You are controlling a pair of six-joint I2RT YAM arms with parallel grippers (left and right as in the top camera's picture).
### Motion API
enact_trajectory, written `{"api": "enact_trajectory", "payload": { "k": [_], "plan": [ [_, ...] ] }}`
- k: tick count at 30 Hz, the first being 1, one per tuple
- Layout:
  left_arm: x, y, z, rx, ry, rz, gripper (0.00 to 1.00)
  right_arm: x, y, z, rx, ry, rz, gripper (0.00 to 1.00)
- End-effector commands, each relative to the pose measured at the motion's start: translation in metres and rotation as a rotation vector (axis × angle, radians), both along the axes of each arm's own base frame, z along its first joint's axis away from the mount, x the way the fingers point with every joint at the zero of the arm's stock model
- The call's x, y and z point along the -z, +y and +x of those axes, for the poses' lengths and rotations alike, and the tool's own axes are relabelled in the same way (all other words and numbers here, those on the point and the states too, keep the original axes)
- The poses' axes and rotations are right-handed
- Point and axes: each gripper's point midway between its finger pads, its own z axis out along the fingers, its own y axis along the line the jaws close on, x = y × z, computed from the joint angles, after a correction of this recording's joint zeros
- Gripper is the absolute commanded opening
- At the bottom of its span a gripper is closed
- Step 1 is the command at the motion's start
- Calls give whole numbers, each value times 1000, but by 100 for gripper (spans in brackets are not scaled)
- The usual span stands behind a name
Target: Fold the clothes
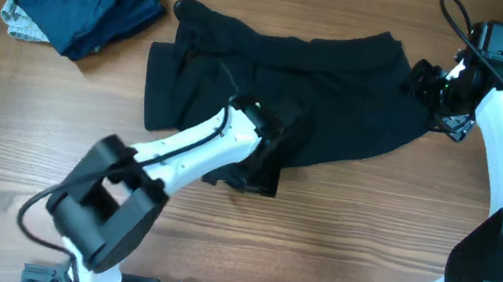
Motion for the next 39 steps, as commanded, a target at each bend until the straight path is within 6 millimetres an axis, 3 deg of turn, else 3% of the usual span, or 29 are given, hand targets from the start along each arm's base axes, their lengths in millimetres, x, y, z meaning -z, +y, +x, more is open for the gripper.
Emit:
{"api": "enact_trajectory", "payload": {
  "k": [1, 8, 17, 21, 25, 31, 39],
  "plan": [
    [25, 4, 0, 48, 25, 49, 91, 6, 1, 3, -23, 7, 6, 100],
    [36, -4, 10, 67, -1, 23, 88, 6, 1, 5, -23, -1, 4, 99],
    [45, -1, 8, 75, 16, 45, 72, 6, 1, 4, -47, 2, -3, 100],
    [47, 2, 10, 78, 9, 66, 50, 7, 1, 2, -47, 10, -2, 99],
    [46, 8, 9, 80, 6, 93, 15, 7, 1, 2, -47, 10, -2, 99],
    [40, 20, -3, 83, 57, 140, 4, 7, 0, 2, -45, 11, -5, 100],
    [-2, 39, -24, 56, 100, 182, 4, 18, -3, -4, -36, 34, -23, 99]
  ]
}}
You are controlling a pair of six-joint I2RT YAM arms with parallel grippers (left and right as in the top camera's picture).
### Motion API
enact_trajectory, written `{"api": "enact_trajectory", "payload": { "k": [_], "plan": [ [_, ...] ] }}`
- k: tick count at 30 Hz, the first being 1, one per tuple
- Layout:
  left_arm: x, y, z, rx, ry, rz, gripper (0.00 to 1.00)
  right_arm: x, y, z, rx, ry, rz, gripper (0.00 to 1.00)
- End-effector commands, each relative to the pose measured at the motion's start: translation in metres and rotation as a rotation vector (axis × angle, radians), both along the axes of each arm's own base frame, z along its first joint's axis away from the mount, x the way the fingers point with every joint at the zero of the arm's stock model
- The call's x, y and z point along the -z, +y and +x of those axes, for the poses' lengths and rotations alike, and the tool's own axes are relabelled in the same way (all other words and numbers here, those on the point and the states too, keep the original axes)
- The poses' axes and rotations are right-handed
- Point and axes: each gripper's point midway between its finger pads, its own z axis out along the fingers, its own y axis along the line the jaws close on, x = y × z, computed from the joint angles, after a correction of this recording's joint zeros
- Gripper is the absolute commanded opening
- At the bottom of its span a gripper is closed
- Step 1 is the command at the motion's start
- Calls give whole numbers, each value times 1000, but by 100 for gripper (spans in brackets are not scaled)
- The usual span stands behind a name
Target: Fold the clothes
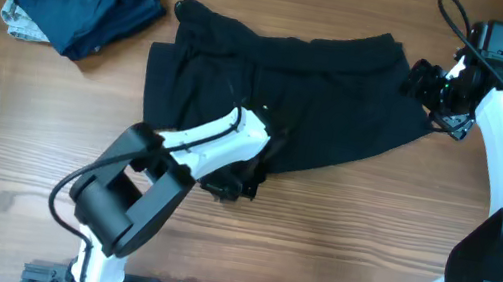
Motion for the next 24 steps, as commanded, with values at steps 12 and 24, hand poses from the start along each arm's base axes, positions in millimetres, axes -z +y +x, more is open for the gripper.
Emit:
{"api": "enact_trajectory", "payload": {
  "k": [12, 24],
  "plan": [
    [-24, 3, -1, -12, -40, -12, 7, 84, -11, -38, 136, 153, -29, 97],
    [-21, -4, 6, -13, -70, -40, 8, 121, -27, -17, 135, 140, -86, 81]
  ]
}}
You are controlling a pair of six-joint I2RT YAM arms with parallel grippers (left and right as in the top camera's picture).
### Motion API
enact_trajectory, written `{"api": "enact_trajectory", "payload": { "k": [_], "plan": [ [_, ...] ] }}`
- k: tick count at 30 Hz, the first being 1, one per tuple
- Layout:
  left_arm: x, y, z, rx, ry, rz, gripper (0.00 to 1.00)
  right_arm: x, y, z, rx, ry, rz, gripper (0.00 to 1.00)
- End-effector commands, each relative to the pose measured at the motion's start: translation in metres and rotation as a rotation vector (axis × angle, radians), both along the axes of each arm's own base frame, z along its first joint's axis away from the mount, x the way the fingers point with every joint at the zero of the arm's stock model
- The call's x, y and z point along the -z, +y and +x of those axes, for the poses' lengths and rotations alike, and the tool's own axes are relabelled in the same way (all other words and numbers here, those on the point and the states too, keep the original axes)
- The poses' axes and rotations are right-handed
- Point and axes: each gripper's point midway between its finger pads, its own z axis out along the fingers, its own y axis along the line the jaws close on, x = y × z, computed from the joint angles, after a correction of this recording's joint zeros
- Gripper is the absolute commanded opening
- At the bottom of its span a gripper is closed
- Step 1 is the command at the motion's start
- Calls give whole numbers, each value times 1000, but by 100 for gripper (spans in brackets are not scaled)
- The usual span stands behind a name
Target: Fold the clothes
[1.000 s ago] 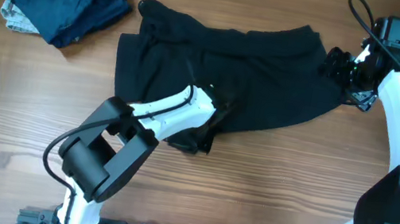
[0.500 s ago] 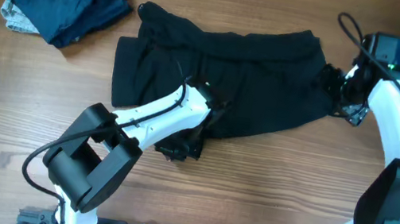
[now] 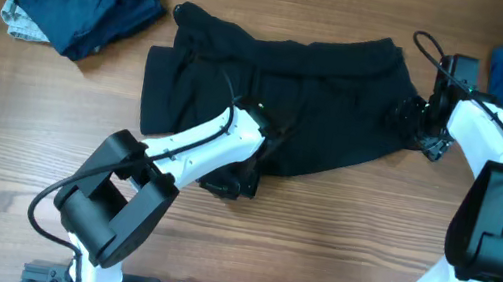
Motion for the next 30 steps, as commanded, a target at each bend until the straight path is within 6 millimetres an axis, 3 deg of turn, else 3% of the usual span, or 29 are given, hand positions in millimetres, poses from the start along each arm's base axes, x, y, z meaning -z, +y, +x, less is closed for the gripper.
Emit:
{"api": "enact_trajectory", "payload": {
  "k": [1, 9, 11, 20, 26, 30],
  "plan": [
    [-4, -3, 4, -11, -31, -14, 8, 12, -9, -4, 11, 31, -23, 79],
    [-4, -4, 5, -12, -35, -18, 8, 34, -11, -11, 19, 86, -26, 72],
    [-4, -4, 5, -12, -35, -18, 8, 37, -13, -13, 22, 97, -38, 63],
    [-4, -3, 3, -12, -30, -14, 4, 37, -19, -21, 87, 129, -64, 5],
    [-9, 4, -11, -45, 30, 21, 4, 33, -17, -37, 147, 182, -52, 4],
    [-21, 11, -20, -67, 43, 44, 4, 12, -15, -50, 250, 199, -40, 4]
  ]
}}
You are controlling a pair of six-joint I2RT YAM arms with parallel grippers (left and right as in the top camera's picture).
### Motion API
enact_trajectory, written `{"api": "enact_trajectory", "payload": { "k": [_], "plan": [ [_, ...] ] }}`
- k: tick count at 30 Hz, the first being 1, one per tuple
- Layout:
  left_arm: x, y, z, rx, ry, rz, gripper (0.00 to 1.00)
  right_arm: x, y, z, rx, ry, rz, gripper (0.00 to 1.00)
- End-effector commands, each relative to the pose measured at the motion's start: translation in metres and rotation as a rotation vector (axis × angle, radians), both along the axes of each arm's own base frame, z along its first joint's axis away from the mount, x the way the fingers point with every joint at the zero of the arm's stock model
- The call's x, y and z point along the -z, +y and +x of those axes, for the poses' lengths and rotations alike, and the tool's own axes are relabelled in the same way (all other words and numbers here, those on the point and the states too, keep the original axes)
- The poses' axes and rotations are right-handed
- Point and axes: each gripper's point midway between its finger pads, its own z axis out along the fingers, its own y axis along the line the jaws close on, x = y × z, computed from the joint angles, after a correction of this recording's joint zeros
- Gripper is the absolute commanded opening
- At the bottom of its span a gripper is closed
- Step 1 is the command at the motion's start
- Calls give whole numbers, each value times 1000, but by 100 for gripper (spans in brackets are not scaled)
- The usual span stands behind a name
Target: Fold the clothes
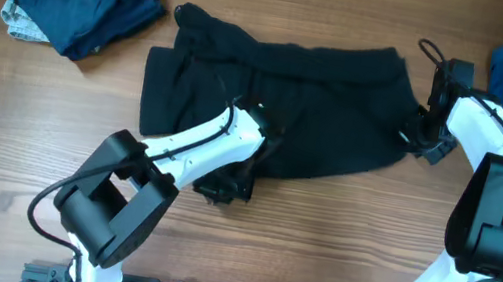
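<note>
A black garment lies spread across the middle of the wooden table, its waistband toward the far edge. My left gripper is at the garment's near hem, shut on a small bunch of black cloth that hangs over the wood. My right gripper is at the garment's right edge, shut on the cloth there. Both sets of fingers are dark against the fabric, so the pads themselves barely show.
A pile of folded blue clothes sits at the far left corner, with a patterned cloth under it. Another blue garment lies at the far right edge. The mounting rail runs along the near edge.
My right gripper has moved slightly nearer and to the right along the garment's right edge, and that edge has spread out a little. The left gripper stays at the near hem, barely shifted.
First my left gripper held a flap of the near hem further right, and my right gripper was at the far right corner of the garment. Then the left had moved left with the bunch. Later the right had come nearer along the right edge, as now.
</note>
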Motion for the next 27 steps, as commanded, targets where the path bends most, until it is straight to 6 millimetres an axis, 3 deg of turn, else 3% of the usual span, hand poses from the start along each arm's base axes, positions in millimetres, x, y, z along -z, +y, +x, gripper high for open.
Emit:
{"api": "enact_trajectory", "payload": {
  "k": [1, 9, 15, 23, 27],
  "plan": [
    [-19, -2, -6, -29, -22, -22, 4, -8, -5, -21, 104, 43, -15, 4],
    [-58, -23, -23, 5, -80, -176, 4, -77, -15, -45, 187, -25, -92, 4],
    [-69, -25, -61, 93, -4, -152, 4, -116, -15, -69, 185, -57, -109, 4],
    [-75, -22, -68, 132, -18, -133, 4, -131, -26, -88, 249, -47, -188, 4],
    [-87, -7, -43, 86, -162, -96, 4, -136, -27, -78, 244, -100, -188, 4]
  ]
}}
